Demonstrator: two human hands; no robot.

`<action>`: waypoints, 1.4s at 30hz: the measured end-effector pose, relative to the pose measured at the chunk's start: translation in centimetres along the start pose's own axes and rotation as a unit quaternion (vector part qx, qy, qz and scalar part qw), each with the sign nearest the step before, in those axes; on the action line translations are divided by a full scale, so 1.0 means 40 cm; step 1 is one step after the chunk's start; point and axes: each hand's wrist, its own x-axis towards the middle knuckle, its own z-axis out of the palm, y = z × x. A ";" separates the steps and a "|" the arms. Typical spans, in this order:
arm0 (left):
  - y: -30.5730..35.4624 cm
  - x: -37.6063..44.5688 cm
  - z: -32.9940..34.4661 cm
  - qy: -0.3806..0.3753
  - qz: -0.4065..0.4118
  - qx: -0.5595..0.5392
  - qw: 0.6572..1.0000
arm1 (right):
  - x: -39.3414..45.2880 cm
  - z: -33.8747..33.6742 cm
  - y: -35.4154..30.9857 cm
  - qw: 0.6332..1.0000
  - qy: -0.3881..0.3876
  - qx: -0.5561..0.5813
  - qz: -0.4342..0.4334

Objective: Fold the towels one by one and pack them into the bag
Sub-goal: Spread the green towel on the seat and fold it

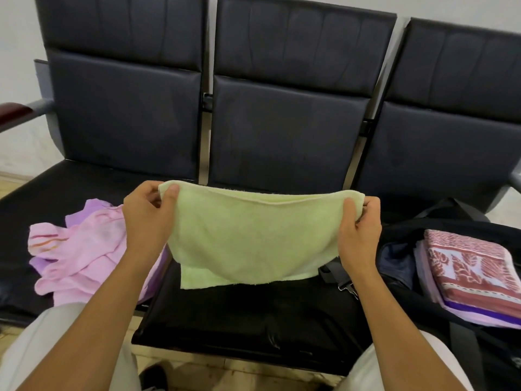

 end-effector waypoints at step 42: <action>0.031 -0.118 0.189 -0.262 -0.115 -0.069 0.956 | -0.100 0.190 0.001 0.948 -0.254 0.162 0.104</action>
